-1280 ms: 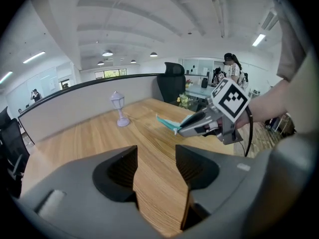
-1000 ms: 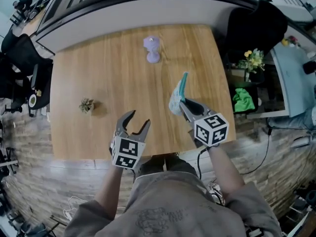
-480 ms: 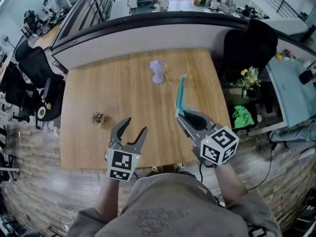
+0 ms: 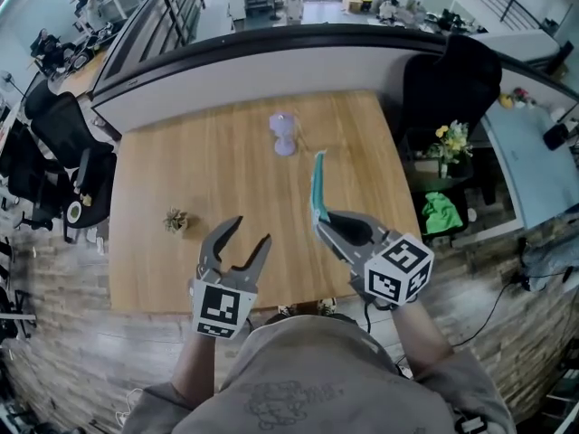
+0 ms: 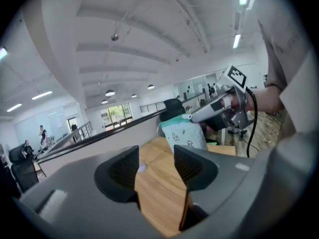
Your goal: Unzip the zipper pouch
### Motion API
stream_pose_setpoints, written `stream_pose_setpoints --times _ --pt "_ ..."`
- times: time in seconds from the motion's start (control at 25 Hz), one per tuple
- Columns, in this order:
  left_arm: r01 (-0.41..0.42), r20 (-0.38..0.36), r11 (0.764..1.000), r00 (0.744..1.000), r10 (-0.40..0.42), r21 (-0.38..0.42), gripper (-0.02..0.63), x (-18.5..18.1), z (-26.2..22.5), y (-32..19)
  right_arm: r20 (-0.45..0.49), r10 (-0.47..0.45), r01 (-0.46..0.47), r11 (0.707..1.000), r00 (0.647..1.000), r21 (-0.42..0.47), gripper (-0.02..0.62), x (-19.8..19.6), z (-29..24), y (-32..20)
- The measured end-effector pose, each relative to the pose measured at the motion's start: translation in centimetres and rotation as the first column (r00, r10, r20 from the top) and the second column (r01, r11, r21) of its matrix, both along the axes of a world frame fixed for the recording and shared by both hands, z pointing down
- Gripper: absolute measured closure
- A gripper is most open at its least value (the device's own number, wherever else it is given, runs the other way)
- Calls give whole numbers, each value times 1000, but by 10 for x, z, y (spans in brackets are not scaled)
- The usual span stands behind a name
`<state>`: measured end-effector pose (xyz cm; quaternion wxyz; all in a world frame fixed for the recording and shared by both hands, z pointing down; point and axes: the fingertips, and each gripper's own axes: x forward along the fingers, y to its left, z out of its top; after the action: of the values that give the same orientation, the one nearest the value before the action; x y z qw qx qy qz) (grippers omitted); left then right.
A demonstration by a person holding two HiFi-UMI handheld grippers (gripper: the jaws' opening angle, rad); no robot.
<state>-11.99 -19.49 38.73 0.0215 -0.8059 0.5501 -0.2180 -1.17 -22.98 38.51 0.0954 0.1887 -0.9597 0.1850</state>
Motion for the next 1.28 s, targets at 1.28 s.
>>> stream_pose_setpoints --times 1.28 --pt "-451 265 892 863 430 18 568 89 3 38 -183 -315 334 939 931 84 531 -23 6 59"
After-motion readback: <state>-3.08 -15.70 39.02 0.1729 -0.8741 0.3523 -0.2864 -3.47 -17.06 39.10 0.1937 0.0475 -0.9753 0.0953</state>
